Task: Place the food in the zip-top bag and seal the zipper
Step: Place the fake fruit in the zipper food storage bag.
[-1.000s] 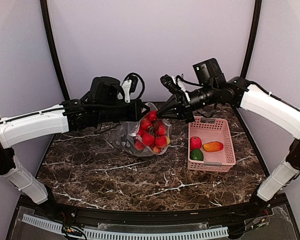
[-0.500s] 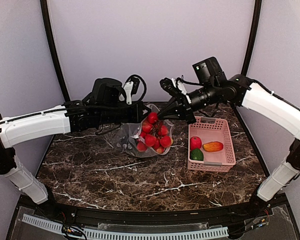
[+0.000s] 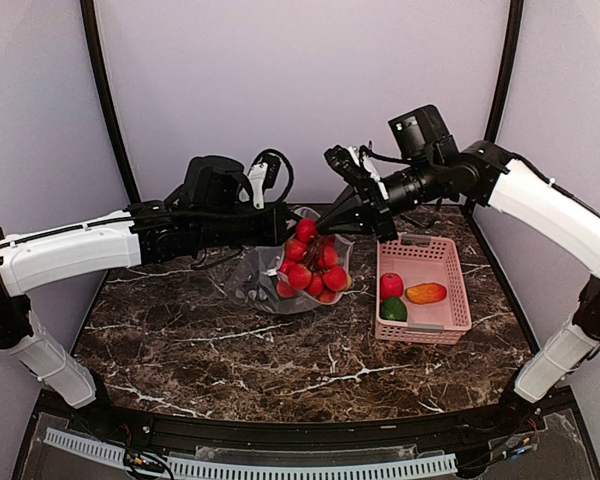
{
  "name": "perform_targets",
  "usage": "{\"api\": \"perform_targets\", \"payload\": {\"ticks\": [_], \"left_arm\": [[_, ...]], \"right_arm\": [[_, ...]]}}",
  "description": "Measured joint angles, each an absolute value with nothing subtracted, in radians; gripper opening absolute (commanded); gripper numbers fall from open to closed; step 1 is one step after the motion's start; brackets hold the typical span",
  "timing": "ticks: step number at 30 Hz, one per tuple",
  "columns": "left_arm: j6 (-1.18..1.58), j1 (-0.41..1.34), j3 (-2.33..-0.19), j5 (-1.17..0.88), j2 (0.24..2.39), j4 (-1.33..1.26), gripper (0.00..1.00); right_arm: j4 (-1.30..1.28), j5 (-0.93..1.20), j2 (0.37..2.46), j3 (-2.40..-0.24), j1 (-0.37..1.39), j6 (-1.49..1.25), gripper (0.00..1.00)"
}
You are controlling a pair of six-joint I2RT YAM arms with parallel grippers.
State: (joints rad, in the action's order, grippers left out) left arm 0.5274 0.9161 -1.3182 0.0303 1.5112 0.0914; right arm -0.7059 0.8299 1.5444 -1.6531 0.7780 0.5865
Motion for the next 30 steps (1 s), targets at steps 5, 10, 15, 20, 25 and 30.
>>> {"api": "perform_targets", "payload": {"ticks": [5,10,15,20,25,30], "left_arm": [[0.527,0.912,-1.318,0.019,1.517,0.089,0.01],[0.527,0.908,-1.317,0.014,1.520,0.089,0.01],[0.527,0.903,-1.317,-0.008,1.520,0.083,0.01],[0.527,0.901,-1.316,-0.026,1.520,0.083,0.01],[0.527,0.900,-1.299,-0.027,1.520,0.083,0.01],[0.528,0.899,-1.279,-0.026,1.514,0.083,0.01]], "right_arm": [[-0.713,0.834,1.544,-1.646,0.779,0.602,0.00],[-0.715,0.836,1.544,-1.631,0.782,0.619,0.00],[-0.676,0.778,1.543,-1.590,0.786,0.627,0.00],[-0.593,0.627,1.547,-1.528,0.787,0.582,0.00],[-0.516,0.475,1.555,-1.527,0.787,0.529,0.00],[-0.485,0.414,1.575,-1.528,0.786,0.502,0.38]]}}
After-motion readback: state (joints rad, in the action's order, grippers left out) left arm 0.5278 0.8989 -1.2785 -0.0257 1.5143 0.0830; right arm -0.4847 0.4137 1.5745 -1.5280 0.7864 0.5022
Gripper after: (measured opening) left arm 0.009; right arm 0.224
